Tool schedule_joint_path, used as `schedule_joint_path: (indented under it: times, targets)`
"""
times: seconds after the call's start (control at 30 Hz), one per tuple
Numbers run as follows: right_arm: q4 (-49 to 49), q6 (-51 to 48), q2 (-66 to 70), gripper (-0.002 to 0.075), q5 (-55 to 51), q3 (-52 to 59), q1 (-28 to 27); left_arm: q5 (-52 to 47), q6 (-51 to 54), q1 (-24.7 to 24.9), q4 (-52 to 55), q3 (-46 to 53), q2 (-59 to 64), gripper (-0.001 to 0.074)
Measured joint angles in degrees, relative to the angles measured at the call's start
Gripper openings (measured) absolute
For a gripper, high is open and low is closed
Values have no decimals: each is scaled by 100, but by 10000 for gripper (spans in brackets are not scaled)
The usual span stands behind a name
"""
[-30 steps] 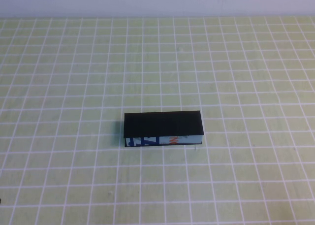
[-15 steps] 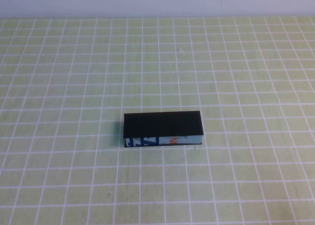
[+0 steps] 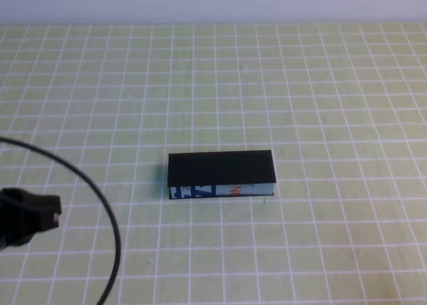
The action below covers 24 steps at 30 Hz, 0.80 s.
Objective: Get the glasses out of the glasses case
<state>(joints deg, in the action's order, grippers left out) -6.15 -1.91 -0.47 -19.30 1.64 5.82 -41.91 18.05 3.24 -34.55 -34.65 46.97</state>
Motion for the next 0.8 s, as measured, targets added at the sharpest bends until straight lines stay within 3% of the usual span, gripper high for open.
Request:
schedule_joint_path:
  times: [0.33,0.57,0.8]
  targets:
    - [0,0,0,-18,0,0,0,16,1807,208,-991,-1941,2948,-4]
    - [0,0,0,-18,0,0,0,129,2228,778,-1050,-3418,4769,-4]
    - [0,0,0,-18,0,0,0,-219,2286,1035,-1091,-4790,6338,-4]
